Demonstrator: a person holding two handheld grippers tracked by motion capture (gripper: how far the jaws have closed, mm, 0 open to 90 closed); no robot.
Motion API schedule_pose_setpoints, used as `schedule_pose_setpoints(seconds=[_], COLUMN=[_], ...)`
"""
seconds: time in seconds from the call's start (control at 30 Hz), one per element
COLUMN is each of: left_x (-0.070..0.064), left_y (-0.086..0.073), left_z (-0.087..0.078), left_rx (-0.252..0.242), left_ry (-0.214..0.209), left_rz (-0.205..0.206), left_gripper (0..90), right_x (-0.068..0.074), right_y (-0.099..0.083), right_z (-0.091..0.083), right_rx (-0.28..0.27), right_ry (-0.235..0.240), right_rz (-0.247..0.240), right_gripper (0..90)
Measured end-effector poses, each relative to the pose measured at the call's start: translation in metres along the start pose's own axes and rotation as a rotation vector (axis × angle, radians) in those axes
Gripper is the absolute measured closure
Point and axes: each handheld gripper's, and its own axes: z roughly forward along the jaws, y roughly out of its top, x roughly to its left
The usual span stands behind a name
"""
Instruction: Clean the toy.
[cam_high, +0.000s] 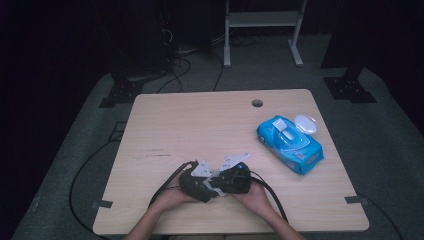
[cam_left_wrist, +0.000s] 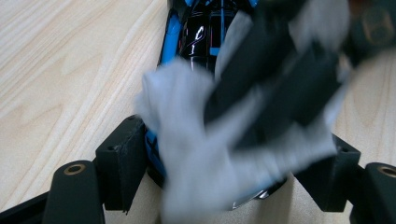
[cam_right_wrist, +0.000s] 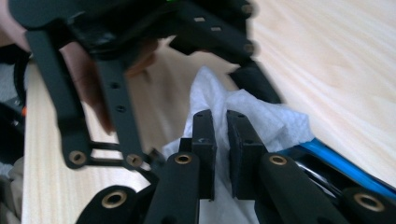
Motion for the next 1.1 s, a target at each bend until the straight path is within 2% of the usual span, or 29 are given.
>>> schedule_pose_setpoints(seconds=[0.03, 0.07, 0.17, 0.23, 0.33, 0.4, 0.47, 0.5, 0.53, 0.57, 0.6, 0.63, 0.73, 0.77, 0.83, 0.93, 1.0, 1.07, 1.1], left_x=[0.0, 0.0, 0.0, 0.0, 0.0, 0.0, -0.001, 0.0, 0.0, 0.0, 0.0, 0.0, 0.0, 0.0, 0.0, 0.0, 0.0, 0.0, 0.0], left_y=[0.0, 0.0, 0.0, 0.0, 0.001, 0.001, 0.001, 0.001, 0.001, 0.001, 0.001, 0.001, 0.002, 0.001, 0.001, 0.001, 0.001, 0.001, 0.001], left_z=[0.0, 0.0, 0.0, 0.0, 0.001, 0.001, 0.001, 0.001, 0.001, 0.001, 0.001, 0.002, 0.003, 0.003, 0.003, 0.003, 0.003, 0.003, 0.003], left_rx=[0.001, -0.002, -0.002, -0.005, -0.003, -0.004, -0.007, -0.003, -0.003, -0.006, -0.006, -0.01, -0.01, -0.007, -0.006, -0.008, -0.006, -0.007, -0.007], left_ry=[0.0, 0.0, -0.002, -0.003, -0.002, -0.001, 0.0, 0.001, 0.001, 0.0, 0.0, 0.0, -0.002, -0.004, -0.005, -0.003, -0.002, -0.001, -0.002], left_rz=[0.002, -0.001, 0.002, 0.003, 0.005, 0.004, -0.001, 0.002, 0.002, -0.002, -0.002, 0.003, -0.002, -0.004, -0.005, -0.011, -0.006, -0.004, -0.003], left_gripper=[25.4, 25.4, 25.5, 25.5, 25.6, 25.5, 25.5, 25.5, 25.5, 25.4, 25.4, 25.4, 25.4, 25.4, 25.3, 25.3, 25.3, 25.3, 25.3], right_x=[0.004, 0.004, 0.001, -0.002, -0.002, 0.002, 0.003, 0.0, 0.0, -0.008, -0.008, -0.017, -0.019, -0.016, -0.005, 0.002, -0.002, -0.009, -0.014], right_y=[0.002, 0.002, 0.002, 0.002, 0.003, 0.005, 0.007, 0.009, 0.009, 0.009, 0.009, 0.007, 0.005, 0.006, 0.007, 0.011, 0.013, 0.014, 0.014], right_z=[0.004, 0.004, 0.002, 0.0, 0.001, 0.006, 0.006, 0.003, 0.003, -0.005, -0.005, -0.011, -0.011, -0.008, 0.002, 0.008, 0.006, 0.0, -0.002], right_rx=[0.009, 0.009, 0.01, -0.003, -0.001, 0.005, 0.015, 0.027, 0.027, 0.019, 0.019, 0.005, -0.01, -0.008, 0.003, 0.023, 0.038, 0.043, 0.045], right_ry=[0.001, 0.002, 0.004, -0.018, -0.022, -0.036, -0.043, -0.082, -0.082, -0.137, -0.137, -0.152, -0.15, -0.157, -0.13, -0.146, -0.145, -0.19, -0.197], right_rz=[-0.025, -0.029, -0.013, 0.004, 0.009, -0.022, -0.027, -0.037, -0.037, -0.03, -0.03, 0.013, 0.042, 0.024, -0.003, -0.056, -0.042, -0.035, -0.017], right_gripper=[81.6, 81.6, 81.6, 81.6, 81.6, 81.7, 81.8, 82.1, 82.1, 82.1, 82.1, 82.1, 82.4, 82.4, 82.6, 82.6, 82.6, 82.6, 82.6])
